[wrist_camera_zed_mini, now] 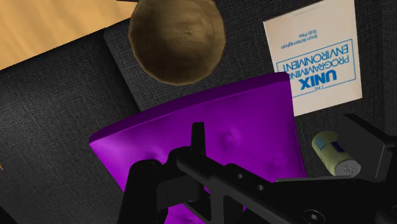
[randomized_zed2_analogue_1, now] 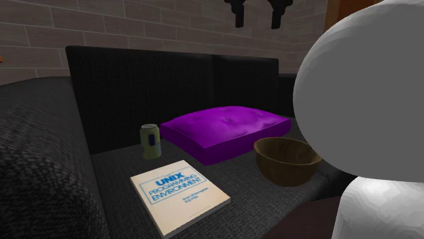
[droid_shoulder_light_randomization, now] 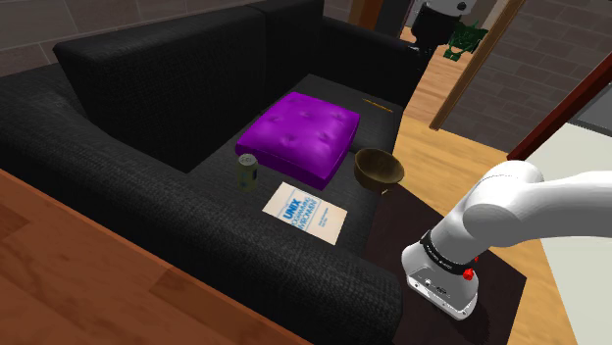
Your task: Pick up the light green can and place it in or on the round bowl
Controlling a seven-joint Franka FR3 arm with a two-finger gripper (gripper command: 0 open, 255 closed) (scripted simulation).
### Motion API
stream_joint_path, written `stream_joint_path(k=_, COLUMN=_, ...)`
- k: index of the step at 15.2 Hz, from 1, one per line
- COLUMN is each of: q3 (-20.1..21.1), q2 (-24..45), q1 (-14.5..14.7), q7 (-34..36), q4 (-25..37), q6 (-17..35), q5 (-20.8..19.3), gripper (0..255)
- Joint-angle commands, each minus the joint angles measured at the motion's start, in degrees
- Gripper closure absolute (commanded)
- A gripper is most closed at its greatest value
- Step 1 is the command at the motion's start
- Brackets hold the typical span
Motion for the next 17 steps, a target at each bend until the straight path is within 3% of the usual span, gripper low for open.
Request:
stream_joint_path(k=1, q3=0.0, q2=0.0, q1=0.0, q7=0.0, q4=0.0, q6=0.0, q5=0.0, gripper=0)
stream_joint_path(k=9, q3=7.3, q2=10.7, q1=1.5, q7=8.6, q4=-1.8, q6=11.4, q5=3.7, gripper=0)
stream_joint_path(k=17, q3=14.2, q2=25.5, q1=2.0, q7=17.5, q4=1.4, q6=22.0, q5=4.4, gripper=0)
